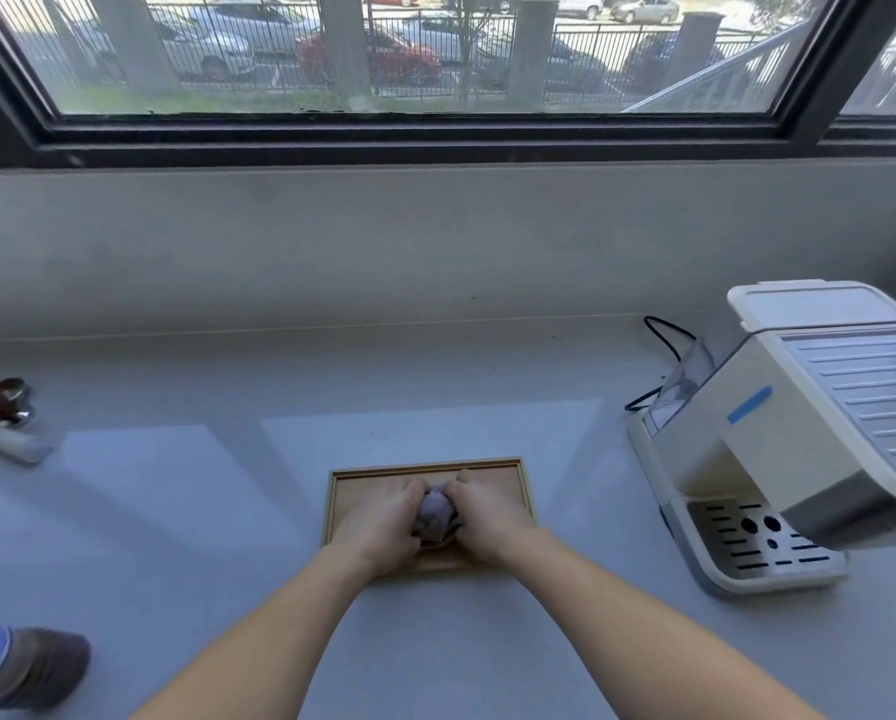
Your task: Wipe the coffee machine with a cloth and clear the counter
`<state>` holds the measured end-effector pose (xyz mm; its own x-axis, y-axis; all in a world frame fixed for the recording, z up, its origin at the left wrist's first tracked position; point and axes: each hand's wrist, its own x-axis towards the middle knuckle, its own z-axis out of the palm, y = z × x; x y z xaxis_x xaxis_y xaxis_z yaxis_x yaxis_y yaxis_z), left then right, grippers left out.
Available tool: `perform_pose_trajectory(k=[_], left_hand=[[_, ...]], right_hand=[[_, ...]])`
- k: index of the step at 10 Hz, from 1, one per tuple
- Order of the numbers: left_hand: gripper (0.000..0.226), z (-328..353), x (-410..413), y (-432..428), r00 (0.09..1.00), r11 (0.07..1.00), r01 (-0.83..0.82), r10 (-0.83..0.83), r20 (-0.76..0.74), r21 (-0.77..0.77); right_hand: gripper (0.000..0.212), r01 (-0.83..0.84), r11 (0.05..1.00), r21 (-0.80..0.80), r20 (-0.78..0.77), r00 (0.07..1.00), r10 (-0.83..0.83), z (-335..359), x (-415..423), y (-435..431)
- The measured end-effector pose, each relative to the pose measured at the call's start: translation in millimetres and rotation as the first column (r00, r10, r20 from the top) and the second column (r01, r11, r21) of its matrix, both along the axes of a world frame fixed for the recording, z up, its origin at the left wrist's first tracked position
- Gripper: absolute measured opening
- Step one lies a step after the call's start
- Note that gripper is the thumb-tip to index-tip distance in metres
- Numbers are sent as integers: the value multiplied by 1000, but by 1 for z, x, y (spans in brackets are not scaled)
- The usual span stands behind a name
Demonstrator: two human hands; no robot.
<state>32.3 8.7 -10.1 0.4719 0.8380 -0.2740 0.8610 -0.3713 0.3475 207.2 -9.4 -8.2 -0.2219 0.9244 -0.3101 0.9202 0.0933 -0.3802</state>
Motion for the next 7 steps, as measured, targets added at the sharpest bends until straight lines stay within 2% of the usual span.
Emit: perform_pose_trajectory(k=[5, 6, 7], left_hand=[[55, 6, 0, -7, 998, 1000, 20, -19, -67, 8], [70, 13, -4, -6, 998, 998, 46, -45, -40, 36], [78, 27, -7, -4, 999, 991, 39, -35, -33, 131]], right_hand=[[47, 8, 1000, -14, 13, 1000, -8, 4, -3, -3], [52, -10, 1000, -15, 31, 999, 10, 10, 0, -3], [47, 26, 1000, 3, 82, 996, -26, 22, 5, -4]])
